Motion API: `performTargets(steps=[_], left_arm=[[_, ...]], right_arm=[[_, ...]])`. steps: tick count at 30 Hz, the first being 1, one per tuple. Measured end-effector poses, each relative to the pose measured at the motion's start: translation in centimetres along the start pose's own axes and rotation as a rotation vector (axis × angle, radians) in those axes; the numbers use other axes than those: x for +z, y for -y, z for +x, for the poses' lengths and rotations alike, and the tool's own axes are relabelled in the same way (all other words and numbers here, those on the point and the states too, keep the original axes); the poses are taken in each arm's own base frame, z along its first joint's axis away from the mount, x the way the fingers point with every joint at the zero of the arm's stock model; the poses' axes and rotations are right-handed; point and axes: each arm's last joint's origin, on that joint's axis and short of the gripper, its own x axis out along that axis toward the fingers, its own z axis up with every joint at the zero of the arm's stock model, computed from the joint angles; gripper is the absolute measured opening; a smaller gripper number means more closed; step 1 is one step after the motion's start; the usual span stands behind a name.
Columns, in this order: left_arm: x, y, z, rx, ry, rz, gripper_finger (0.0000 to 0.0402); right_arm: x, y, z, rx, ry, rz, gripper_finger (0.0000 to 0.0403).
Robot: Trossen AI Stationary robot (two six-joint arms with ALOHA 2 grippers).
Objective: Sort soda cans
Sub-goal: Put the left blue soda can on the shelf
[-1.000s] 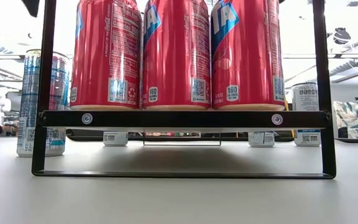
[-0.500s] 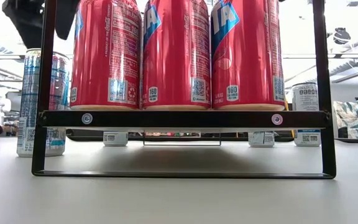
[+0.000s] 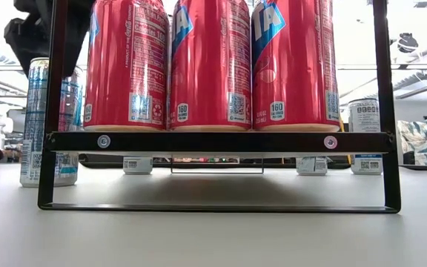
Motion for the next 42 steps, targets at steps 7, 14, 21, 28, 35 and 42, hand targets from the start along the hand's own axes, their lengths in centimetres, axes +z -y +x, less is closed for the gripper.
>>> performTargets(steps=[7, 14, 21, 28, 35, 42], left_arm=[[0.0, 0.0, 0.2, 0.008, 0.018, 0.007, 0.0344], [0.0, 0.0, 0.2, 0.001, 0.016, 0.030, 0.0271], [-0.1, -0.1, -0.1, -0.009, 0.000, 0.029, 0.0217], [-0.5, -1.0, -4.2, -0.065, -0.029, -0.021, 0.0215], [-1.1, -3.4, -11.6, -0.172, 0.050, -0.122, 0.0215], [-1.5, -6.2, -18.4, -0.378, 0.242, -0.296, 0.0214]], right_arm=[[0.0, 0.0, 0.0, -0.001, 0.002, 0.008, 0.0345], [0.1, 0.1, 0.0, -0.031, 0.041, 0.006, 0.0345], [0.1, 0.1, 0.0, -0.029, 0.043, -0.016, 0.0345], [0.6, -0.6, 0.0, 0.036, 0.093, -0.048, 0.0345], [1.3, -1.4, -0.2, 0.101, 0.171, -0.237, 0.0345], [1.6, -1.4, -0.2, 0.064, 0.219, -0.451, 0.0345]])
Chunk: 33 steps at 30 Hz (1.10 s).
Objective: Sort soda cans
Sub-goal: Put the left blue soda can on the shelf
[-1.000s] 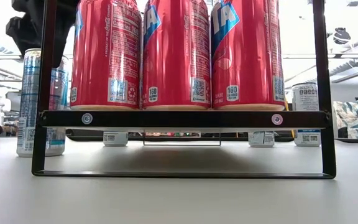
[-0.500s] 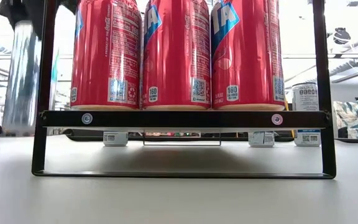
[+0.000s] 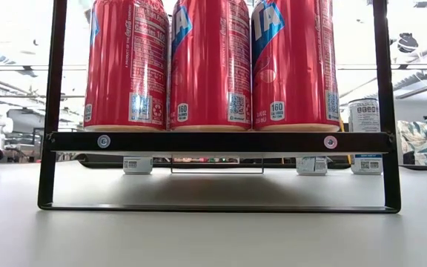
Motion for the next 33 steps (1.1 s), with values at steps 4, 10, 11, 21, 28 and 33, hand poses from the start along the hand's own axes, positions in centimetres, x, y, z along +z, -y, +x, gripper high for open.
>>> performTargets(steps=[4, 10, 11, 21, 28, 33], left_arm=[[1.1, 0.1, -3.0, -0.147, 0.178, -0.071, 0.0214], [2.6, 0.7, -4.4, -0.267, 0.342, -0.165, 0.0220], [2.8, 0.9, -4.4, -0.281, 0.350, -0.178, 0.0221], [4.2, 4.0, -3.5, -0.433, 0.419, -0.171, 0.0225], [4.4, 4.9, -2.8, -0.449, 0.425, -0.179, 0.0225], [4.4, 5.2, -2.4, -0.442, 0.424, -0.177, 0.0226]], right_arm=[[0.3, 0.1, 0.0, -0.037, 0.018, -0.135, 0.0345], [2.1, -0.6, 1.2, -0.155, 0.058, -0.400, 0.0345], [2.5, -0.8, 1.7, -0.168, 0.060, -0.450, 0.0345], [4.7, -1.2, 7.4, -0.270, -0.030, -0.806, 0.0345], [4.9, -0.7, 10.3, -0.302, -0.103, -0.899, 0.0345], [4.7, -0.4, 11.4, -0.312, -0.122, -0.937, 0.0339]])
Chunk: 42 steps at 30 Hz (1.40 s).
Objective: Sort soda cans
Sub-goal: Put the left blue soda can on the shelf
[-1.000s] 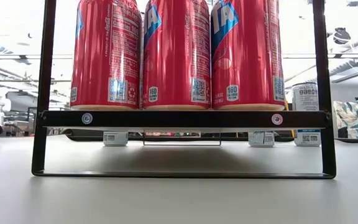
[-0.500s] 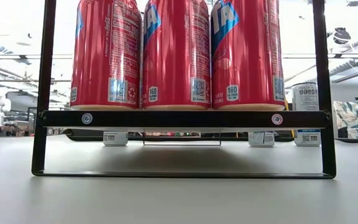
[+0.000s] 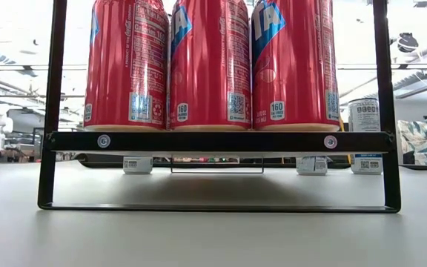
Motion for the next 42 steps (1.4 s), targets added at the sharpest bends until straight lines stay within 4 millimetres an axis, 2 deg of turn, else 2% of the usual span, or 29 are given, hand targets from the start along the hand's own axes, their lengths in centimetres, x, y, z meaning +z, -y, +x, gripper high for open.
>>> performTargets(steps=[4, 13, 16, 19, 26, 30, 35, 42], left_arm=[[0.0, 0.0, 0.0, -0.002, 0.000, -0.001, 0.0226], [0.0, 0.0, 0.0, -0.002, 0.007, -0.002, 0.0226], [0.0, 0.0, 0.0, -0.002, 0.011, 0.017, 0.0227], [0.0, 0.1, 0.2, -0.001, 0.027, 0.064, 0.0243], [0.2, 0.3, 0.1, -0.004, 0.091, 0.130, 0.0335], [0.7, 0.4, -0.5, -0.029, 0.135, 0.158, 0.0369], [1.4, 0.8, -1.5, -0.065, 0.222, 0.283, 0.0379], [2.4, 2.0, -2.9, -0.122, 0.370, 0.596, 0.0379]], right_arm=[[-0.1, 0.0, 0.1, 0.002, -0.007, -0.020, 0.0306], [-0.3, -0.1, 0.1, 0.013, -0.021, -0.031, 0.0198], [-0.3, -0.1, 0.1, 0.011, -0.023, -0.034, 0.0176], [-0.3, -0.1, 0.0, 0.008, -0.027, -0.030, 0.0171], [-0.4, -0.1, -0.1, 0.020, -0.034, 0.051, 0.0173], [-0.4, 0.3, -0.7, 0.027, -0.042, 0.124, 0.0171], [-0.5, 1.5, -2.3, 0.116, -0.021, 0.282, 0.0170], [-1.2, 3.9, -4.0, 0.349, 0.018, 0.569, 0.0170]])
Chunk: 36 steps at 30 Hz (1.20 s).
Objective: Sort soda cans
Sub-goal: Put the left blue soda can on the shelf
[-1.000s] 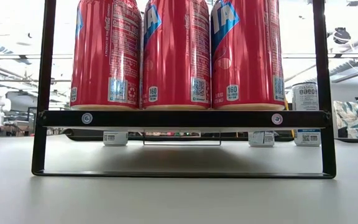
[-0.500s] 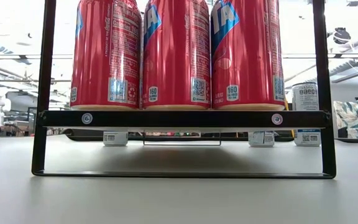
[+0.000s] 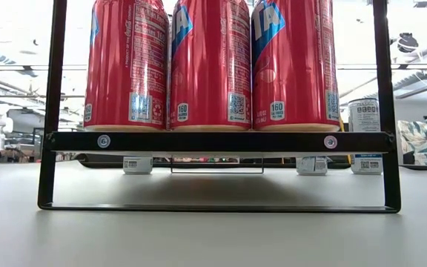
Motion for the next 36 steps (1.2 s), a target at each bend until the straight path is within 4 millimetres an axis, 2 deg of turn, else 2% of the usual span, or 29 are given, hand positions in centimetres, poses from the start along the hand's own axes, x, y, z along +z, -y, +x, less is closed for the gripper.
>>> performTargets(steps=[3, 7, 12, 18, 27, 36], left_arm=[[0.4, 0.2, 0.0, -0.014, 0.033, 0.093, 0.0379], [0.6, 0.4, -0.1, -0.056, 0.039, 0.098, 0.0379], [0.5, 0.8, 0.0, -0.151, 0.000, 0.180, 0.0380], [0.3, 0.9, 0.1, -0.178, -0.022, 0.231, 0.0380], [0.7, -0.2, 1.1, -0.217, -0.064, 0.274, 0.0381], [1.2, -1.7, 4.3, -0.328, -0.151, 0.330, 0.0398]], right_arm=[[0.5, 0.9, -0.9, 0.099, 0.025, 0.095, 0.0172], [0.9, 2.1, -1.9, 0.214, 0.038, 0.183, 0.0174], [1.0, 3.4, -2.2, 0.325, 0.024, 0.262, 0.0174], [1.0, 3.9, -1.9, 0.324, 0.035, 0.277, 0.0174], [1.1, 4.1, -1.8, 0.321, 0.046, 0.297, 0.0174], [1.1, 4.0, -1.8, 0.322, 0.046, 0.300, 0.0174]])
